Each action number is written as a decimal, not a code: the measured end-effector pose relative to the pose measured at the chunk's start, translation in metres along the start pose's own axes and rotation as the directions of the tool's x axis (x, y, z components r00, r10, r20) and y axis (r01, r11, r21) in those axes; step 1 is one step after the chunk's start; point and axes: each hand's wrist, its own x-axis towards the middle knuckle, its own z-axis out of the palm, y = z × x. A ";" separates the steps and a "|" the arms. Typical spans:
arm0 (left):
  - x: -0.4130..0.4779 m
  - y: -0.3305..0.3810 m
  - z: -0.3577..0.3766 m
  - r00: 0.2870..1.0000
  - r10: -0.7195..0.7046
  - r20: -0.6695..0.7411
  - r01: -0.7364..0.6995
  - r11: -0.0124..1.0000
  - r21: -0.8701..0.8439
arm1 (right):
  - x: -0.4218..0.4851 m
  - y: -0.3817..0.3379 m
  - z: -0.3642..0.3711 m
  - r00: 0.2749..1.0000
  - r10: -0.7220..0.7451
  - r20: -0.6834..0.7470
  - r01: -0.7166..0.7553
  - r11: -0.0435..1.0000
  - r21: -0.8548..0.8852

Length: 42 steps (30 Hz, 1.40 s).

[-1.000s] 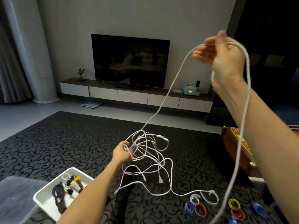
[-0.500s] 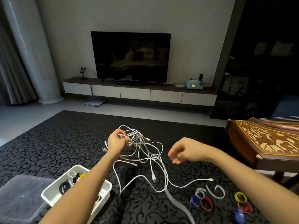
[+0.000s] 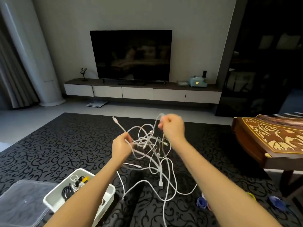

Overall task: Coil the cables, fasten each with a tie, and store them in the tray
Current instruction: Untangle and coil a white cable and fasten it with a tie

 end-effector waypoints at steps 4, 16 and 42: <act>-0.009 -0.026 0.014 0.992 -0.124 -0.030 0.126 0.991 0.056 | 0.025 -0.056 -0.048 0.993 -0.071 -0.095 0.106 0.895 0.433; 0.020 -0.031 0.026 0.920 -0.295 0.258 0.181 0.903 0.389 | 0.030 -0.131 -0.105 0.953 -0.245 -0.176 0.300 0.713 0.634; 0.022 -0.027 0.079 0.904 -0.191 0.383 0.148 0.979 0.139 | 0.029 -0.140 -0.125 0.971 -0.187 -0.149 0.239 0.795 0.557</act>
